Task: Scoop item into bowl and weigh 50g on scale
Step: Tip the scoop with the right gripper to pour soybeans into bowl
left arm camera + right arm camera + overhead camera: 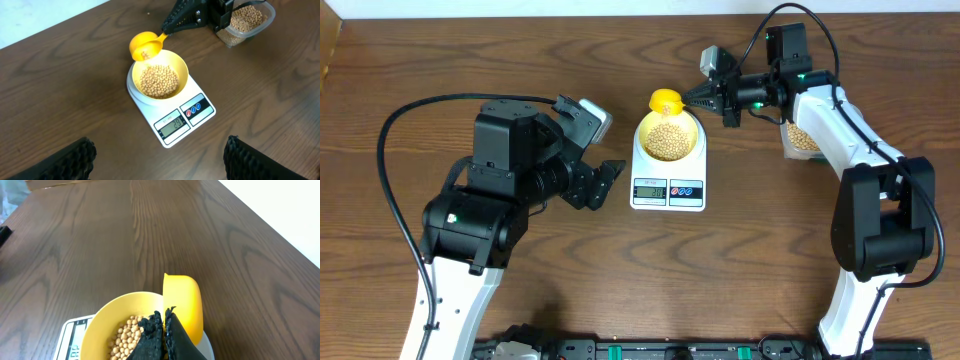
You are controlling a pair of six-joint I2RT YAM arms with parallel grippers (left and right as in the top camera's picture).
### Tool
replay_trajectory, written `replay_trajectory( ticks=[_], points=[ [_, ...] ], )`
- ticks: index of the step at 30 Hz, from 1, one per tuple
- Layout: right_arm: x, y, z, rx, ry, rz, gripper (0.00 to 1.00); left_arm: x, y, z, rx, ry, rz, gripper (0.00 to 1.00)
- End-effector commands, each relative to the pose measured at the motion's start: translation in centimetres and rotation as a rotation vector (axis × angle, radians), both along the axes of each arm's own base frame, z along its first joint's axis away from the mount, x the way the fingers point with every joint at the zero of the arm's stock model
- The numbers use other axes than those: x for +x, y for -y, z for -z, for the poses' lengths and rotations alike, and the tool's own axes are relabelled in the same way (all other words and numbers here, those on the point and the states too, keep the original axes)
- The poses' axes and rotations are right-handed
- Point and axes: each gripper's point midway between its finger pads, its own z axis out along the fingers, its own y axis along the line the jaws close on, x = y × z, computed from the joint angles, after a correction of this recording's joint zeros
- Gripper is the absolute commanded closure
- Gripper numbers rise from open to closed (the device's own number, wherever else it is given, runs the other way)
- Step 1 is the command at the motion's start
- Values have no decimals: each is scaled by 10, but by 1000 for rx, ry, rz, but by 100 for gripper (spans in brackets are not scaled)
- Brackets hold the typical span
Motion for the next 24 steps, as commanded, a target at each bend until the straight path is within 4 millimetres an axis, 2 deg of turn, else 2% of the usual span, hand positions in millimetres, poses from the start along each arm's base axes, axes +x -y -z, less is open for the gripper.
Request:
replay_trajectory(
  ticks=[1,24],
  points=[
    [-4,-4,3,8,1,-22,99,0,-1,1,1,-2,6,16],
    [-4,-4,3,3,44,-38,99,0,-1,1,1,-2,6,16]
  ],
)
